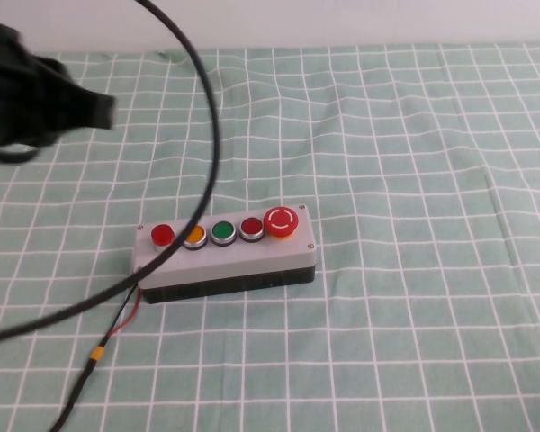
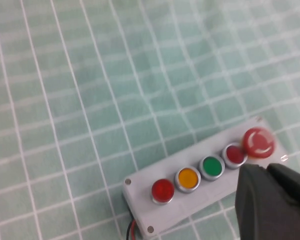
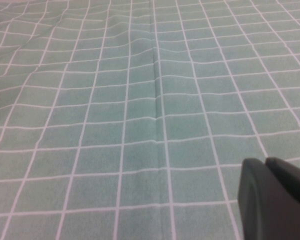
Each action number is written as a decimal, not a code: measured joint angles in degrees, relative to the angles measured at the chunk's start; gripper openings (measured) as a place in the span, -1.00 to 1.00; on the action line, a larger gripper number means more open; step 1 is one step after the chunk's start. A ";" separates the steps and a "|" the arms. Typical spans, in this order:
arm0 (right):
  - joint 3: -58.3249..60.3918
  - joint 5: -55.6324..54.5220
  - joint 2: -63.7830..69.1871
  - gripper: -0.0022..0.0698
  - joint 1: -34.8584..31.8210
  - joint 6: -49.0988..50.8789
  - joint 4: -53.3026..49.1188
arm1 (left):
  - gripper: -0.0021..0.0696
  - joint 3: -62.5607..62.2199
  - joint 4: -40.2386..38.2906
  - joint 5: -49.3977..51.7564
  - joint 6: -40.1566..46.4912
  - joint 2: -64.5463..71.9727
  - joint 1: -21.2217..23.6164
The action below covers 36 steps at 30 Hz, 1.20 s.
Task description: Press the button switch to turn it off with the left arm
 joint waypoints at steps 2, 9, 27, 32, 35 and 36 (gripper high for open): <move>0.00 0.00 0.00 -0.98 0.00 0.00 0.00 | -0.95 0.33 0.10 0.45 0.00 -4.81 0.00; 0.00 0.00 0.00 -0.98 0.00 0.00 0.00 | -0.95 7.62 0.10 1.38 -0.61 -24.14 0.00; 0.00 0.00 0.00 -0.98 0.00 0.00 0.00 | -0.95 31.73 1.34 1.67 -1.29 -56.09 0.00; 0.00 0.00 0.00 -0.98 0.00 0.00 0.00 | -0.95 31.89 1.34 1.94 -1.29 -56.08 0.00; 0.00 0.00 0.00 -0.98 0.00 0.00 0.00 | -0.95 31.89 1.34 1.94 -1.29 -56.08 0.00; 0.00 0.00 0.00 -0.98 0.00 0.00 0.00 | -0.95 31.89 1.45 1.94 -1.29 -56.08 0.00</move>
